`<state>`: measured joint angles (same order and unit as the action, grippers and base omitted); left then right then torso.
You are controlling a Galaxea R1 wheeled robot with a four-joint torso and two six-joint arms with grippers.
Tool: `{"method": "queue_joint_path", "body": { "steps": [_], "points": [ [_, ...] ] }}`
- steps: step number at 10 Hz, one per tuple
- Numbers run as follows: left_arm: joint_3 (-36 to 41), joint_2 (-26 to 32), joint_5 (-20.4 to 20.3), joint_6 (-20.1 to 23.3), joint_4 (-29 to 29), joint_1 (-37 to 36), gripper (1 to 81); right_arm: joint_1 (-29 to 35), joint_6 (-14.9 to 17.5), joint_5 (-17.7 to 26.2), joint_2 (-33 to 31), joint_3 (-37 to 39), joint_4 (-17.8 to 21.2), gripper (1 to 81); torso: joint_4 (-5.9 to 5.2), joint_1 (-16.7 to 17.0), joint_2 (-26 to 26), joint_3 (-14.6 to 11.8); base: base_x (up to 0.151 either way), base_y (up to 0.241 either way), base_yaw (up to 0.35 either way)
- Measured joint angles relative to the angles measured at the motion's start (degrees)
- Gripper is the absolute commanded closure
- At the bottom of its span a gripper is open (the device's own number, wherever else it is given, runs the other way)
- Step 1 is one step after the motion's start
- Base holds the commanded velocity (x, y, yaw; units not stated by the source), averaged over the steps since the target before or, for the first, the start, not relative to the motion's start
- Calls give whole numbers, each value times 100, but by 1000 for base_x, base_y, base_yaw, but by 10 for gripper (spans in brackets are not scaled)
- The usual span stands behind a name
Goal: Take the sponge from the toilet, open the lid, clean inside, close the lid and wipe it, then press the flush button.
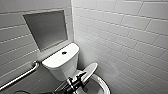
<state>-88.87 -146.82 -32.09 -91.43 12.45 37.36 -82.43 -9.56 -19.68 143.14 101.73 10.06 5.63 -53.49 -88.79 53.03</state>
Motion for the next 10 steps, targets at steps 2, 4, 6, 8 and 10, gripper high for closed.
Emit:
{"method": "queue_joint_path", "body": {
  "steps": [2,4,6,8,10],
  "points": [
    [-29,160,-204,-5,6,-88,10,-28,2,-52,-37,-96,0,811,2,0,0,0,0,0,0],
    [-236,247,-344,-24,32,-219,10,-83,9,-215,-174,-322,0,811,2,0,0,0,0,0,0],
    [-427,204,-503,-63,158,-201,10,-166,9,-269,-235,-366,0,811,2,0,0,0,0,0,0],
    [-752,68,-768,-193,467,-148,10,-249,9,-364,-325,-527,-4,811,2,2,-2,-2,0,0,0],
    [-1273,32,-1203,-204,736,-162,10,-334,13,-510,-513,-706,-2,811,2,13,-6,-9,0,0,0]
  ]
}}
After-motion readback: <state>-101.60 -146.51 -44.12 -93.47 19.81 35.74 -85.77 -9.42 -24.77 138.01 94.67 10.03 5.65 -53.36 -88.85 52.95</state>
